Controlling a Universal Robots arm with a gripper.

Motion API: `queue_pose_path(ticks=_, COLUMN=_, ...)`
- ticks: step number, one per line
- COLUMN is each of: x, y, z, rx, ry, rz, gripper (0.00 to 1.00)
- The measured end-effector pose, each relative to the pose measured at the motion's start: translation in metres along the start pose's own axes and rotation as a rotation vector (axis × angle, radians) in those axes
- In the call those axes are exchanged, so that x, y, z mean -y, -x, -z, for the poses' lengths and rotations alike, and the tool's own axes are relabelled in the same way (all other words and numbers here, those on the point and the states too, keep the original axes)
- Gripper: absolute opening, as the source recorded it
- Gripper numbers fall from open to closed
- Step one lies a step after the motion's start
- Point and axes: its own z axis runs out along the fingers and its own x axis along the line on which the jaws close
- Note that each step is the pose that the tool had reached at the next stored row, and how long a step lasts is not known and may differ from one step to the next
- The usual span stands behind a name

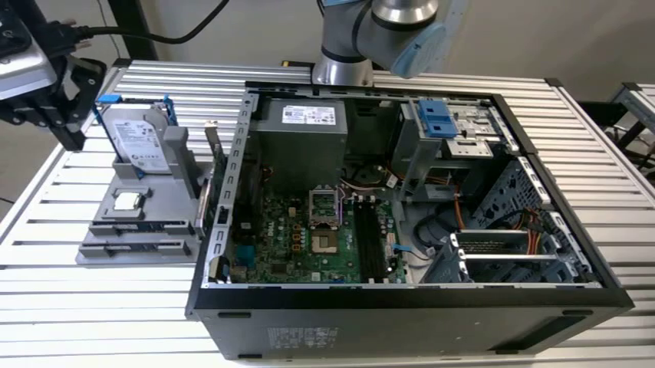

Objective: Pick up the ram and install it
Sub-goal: 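Pick up the ram and move it above insertion slot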

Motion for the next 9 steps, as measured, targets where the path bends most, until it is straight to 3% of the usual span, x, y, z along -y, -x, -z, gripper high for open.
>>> queue_pose_path(ticks=9, x=0.0, y=0.0, z=0.0, rx=-0.0079, ry=0.0034, rz=0.164, gripper=0.0)
